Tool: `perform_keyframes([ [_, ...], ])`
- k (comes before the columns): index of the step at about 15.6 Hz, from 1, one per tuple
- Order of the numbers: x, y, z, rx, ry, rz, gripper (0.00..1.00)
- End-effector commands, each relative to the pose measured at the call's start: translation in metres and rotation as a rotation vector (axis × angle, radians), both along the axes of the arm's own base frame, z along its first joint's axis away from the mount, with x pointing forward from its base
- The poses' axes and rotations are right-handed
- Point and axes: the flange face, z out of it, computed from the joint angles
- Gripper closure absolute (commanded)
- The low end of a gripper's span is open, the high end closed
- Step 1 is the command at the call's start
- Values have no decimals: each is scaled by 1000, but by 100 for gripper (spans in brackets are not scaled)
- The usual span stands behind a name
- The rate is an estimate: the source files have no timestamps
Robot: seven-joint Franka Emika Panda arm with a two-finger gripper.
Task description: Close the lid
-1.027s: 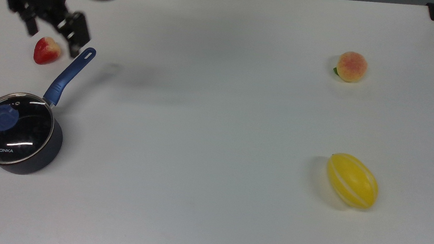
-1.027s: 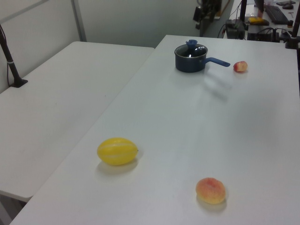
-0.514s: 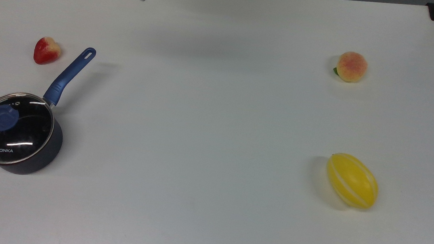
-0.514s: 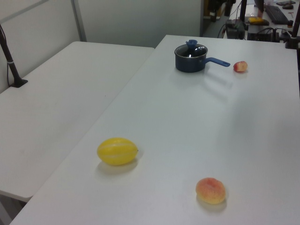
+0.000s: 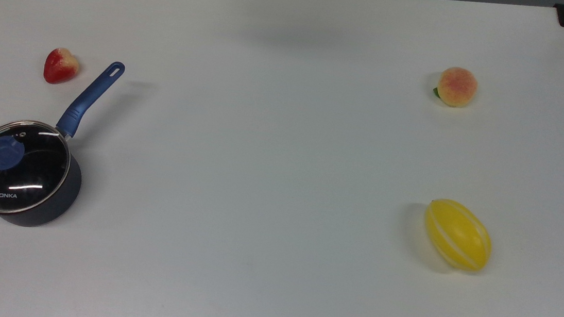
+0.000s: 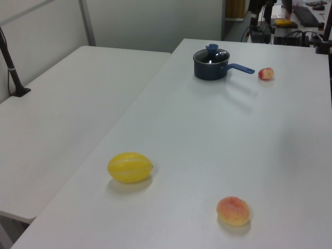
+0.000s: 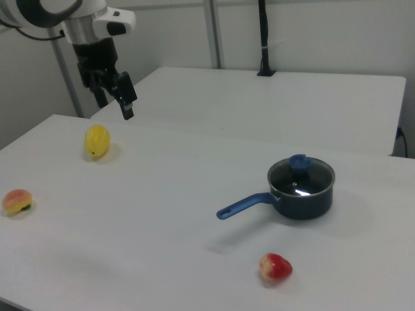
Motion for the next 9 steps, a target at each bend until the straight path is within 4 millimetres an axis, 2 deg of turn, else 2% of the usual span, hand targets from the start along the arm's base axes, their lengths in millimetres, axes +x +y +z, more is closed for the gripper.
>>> perform_keyframes([
  [1,-1,3,-16,-8,-76,202,0],
  [5,5,5,-30,-1,-74,204,0],
  [9,3,5,-26,1,-74,203,0],
])
